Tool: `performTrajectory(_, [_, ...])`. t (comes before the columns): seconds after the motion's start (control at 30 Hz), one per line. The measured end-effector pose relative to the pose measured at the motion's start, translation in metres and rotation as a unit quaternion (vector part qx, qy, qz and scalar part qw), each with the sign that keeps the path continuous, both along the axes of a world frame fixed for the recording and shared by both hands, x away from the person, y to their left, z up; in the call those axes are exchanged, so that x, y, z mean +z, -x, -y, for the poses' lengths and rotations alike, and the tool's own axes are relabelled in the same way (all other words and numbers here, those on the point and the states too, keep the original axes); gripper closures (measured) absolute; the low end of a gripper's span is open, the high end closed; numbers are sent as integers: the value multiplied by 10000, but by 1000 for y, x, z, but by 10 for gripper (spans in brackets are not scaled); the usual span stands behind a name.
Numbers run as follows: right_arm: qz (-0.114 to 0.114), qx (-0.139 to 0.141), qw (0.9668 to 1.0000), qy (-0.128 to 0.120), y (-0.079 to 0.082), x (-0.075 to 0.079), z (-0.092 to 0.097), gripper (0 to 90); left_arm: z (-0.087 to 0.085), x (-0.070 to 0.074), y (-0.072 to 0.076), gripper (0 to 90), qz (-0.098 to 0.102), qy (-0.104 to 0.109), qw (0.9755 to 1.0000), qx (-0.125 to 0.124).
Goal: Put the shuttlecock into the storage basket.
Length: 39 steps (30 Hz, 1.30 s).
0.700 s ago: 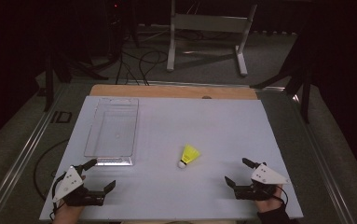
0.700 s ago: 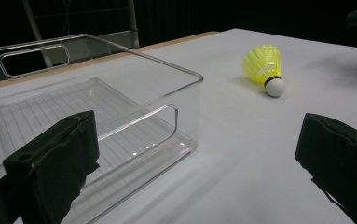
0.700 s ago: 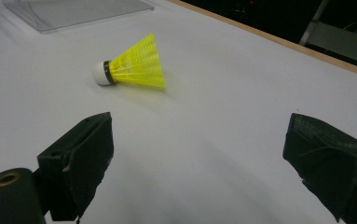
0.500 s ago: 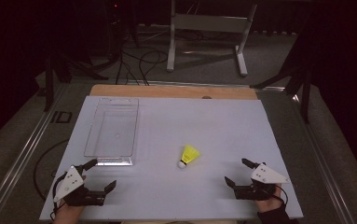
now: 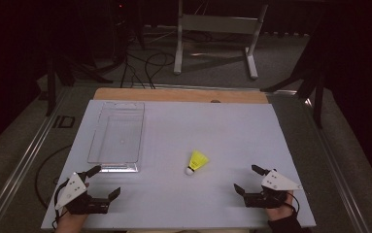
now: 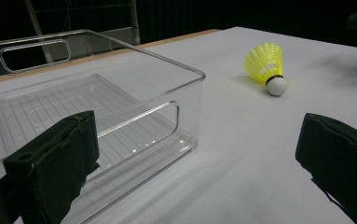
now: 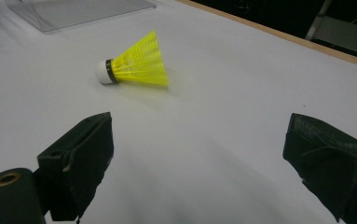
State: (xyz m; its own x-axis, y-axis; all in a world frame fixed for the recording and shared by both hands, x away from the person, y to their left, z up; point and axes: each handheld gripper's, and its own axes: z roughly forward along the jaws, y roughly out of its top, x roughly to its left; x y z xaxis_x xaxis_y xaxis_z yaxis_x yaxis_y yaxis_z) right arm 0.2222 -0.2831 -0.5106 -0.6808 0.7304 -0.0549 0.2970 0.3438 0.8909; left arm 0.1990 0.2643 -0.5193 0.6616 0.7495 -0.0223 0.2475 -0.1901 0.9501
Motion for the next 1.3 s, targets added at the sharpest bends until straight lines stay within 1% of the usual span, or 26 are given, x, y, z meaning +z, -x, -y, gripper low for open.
performTrajectory(0.1, [46, -27, 10000, -5, 0, 1, 0, 89, 0, 0, 0, 2, -16, -16, 10000, -3])
performTrajectory(0.17, [36, -36, 10000, -19, 0, 1, 0, 89, 0, 0, 0, 2, -9, -30, 10000, 2])
performTrajectory(0.23, [4, -70, 10000, -28, 0, 1, 0, 89, -1, 1, 1, 2, -6, 1, 10000, 27])
performTrajectory(0.27, [16, -73, 10000, -25, 0, 1, 0, 89, -1, 1, 1, 2, -5, -29, 10000, 30])
performTrajectory(0.37, [30, -64, 10000, 16, 1, 2, -1, 89, 0, 2, 1, 2, -61, -11, 10000, 9])
performTrajectory(0.5, [45, -52, 10000, 25, 2, 3, -1, 89, 3, 9, 1, 2, -92, -23, 9999, 37])
performTrajectory(0.57, [38, -58, 10000, 7, 2, 3, -1, 89, 3, 13, 1, 2, -135, 37, 9999, 82])
performTrajectory(0.63, [42, -70, 10000, 11, 2, 3, 0, 89, 3, 13, 1, 2, -135, 37, 9999, 82])
performTrajectory(0.67, [30, -83, 10000, 11, 1, 2, 0, 89, 3, 20, -1, 2, -175, 76, 9998, 111])
performTrajectory(0.7, [10, -94, 10000, 5, 1, 2, 1, 89, 4, 22, -1, 2, -164, 71, 9998, 107])
performTrajectory(0.77, [16, -113, 9999, 6, 1, 2, 1, 89, 6, 26, 0, 2, -68, 59, 10000, 39])
performTrajectory(0.87, [19, -134, 9999, -8, 1, 2, 1, 89, 10, 34, 0, 2, -37, -77, 9999, -87])
performTrajectory(0.9, [13, -134, 9999, -11, 1, 3, 1, 89, 11, 37, -1, 2, -48, -37, 9999, -121])
performTrajectory(0.97, [44, -128, 9999, -2, 1, 3, 0, 89, 13, 42, -2, 2, -57, -45, 9998, -161])
performTrajectory(1.03, [46, -124, 9999, -1, 1, 3, 0, 89, 13, 42, -2, 2, -57, -45, 9998, -161])
performTrajectory(1.07, [48, -134, 9999, 8, 2, 3, 0, 89, 16, 49, -4, 2, -58, -62, 9997, -222])
performTrajectory(1.1, [42, -127, 9999, -1, 2, 3, 0, 89, 17, 51, -5, 2, -34, -73, 9997, -239])
performTrajectory(1.17, [33, -120, 9999, 14, 2, 3, 0, 89, 20, 54, -7, 2, -70, -144, 9996, -251])
performTrajectory(1.2, [20, -110, 9999, 8, 2, 3, 0, 89, 21, 55, -7, 2, -44, -133, 9995, -275])
performTrajectory(1.3, [30, -114, 9999, 21, 2, 3, -1, 89, 24, 59, -10, 2, -79, -79, 9993, -353])
